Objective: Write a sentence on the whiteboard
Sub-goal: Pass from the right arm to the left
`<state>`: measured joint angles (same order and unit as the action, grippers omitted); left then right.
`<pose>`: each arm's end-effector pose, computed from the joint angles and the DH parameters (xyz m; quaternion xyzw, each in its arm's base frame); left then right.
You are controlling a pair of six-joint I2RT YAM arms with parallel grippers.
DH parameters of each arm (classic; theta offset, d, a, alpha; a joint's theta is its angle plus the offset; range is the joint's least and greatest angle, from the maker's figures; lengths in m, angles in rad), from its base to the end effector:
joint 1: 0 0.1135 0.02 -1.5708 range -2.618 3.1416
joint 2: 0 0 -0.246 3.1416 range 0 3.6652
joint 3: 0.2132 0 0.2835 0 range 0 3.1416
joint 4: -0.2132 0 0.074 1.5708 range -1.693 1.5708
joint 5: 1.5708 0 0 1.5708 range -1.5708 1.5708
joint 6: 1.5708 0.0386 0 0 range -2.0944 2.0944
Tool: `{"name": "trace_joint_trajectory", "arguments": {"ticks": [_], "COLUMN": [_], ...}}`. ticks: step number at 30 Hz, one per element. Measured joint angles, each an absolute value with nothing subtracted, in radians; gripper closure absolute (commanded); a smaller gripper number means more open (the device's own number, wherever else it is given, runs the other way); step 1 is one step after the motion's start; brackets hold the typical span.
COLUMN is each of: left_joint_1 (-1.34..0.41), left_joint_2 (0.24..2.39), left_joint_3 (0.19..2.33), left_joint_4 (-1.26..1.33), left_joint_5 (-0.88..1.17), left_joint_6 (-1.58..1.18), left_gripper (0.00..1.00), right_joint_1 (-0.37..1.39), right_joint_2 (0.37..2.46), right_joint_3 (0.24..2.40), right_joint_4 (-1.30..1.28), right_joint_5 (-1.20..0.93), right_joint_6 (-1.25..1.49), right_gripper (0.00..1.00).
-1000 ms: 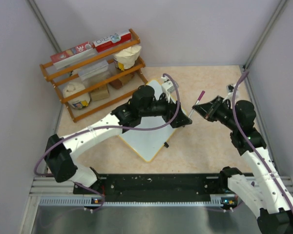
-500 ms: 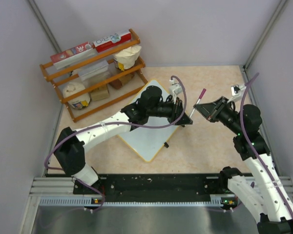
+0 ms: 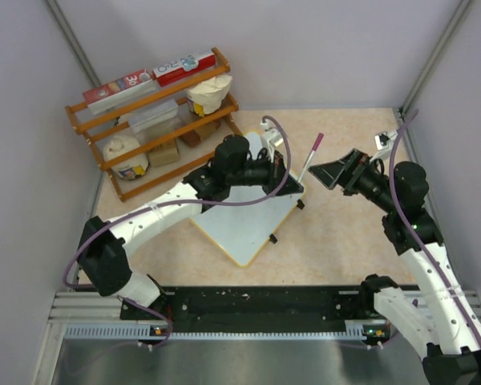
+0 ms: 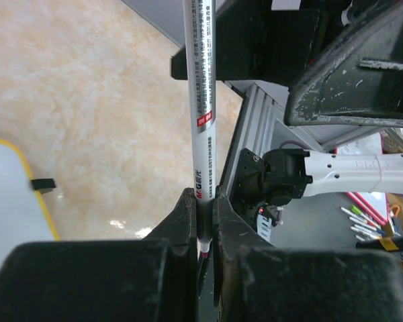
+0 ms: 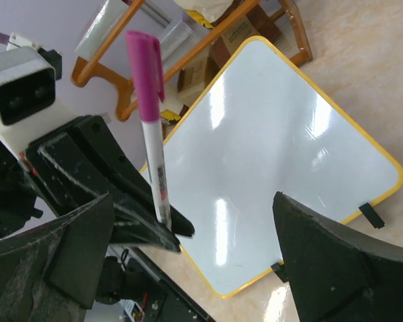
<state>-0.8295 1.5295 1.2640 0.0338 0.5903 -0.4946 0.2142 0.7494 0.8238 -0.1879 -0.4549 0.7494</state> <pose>0.2517 -0.3067 0.3201 0.3030 0.7096 -0.5449 0.3281 0.2111 0.0633 0.3492 0.0474 0.7407 0.4497 0.4969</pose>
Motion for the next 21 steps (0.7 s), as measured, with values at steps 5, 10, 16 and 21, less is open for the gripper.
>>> {"name": "trace_joint_trajectory", "arguments": {"ticks": [5,10,16,21], "left_joint_1": [-0.731,-0.64,-0.593,-0.591], "left_joint_2": [1.457,1.413,1.382,1.353], "left_joint_3": [1.264,1.28,1.291,1.294], "left_joint_4": [-0.032,-0.152,-0.248,-0.263], "left_joint_5": [0.613,0.686,0.87,1.008], "left_joint_6": [-0.46,-0.389,-0.336,-0.319], "left_gripper": [1.0,1.0,1.0,1.0], "right_joint_1": [0.214,0.213,0.277,0.363], "right_joint_2": [0.8,0.91,1.021,1.084], "right_joint_3": [0.884,0.943,0.969,0.989], "right_joint_4": [-0.191,-0.13,-0.041,0.099], "right_joint_5": [-0.506,-0.679,-0.823,-0.886], "right_joint_6": [0.721,0.715,0.73,0.788], "right_gripper": [0.01,0.01,0.11,0.31]}}
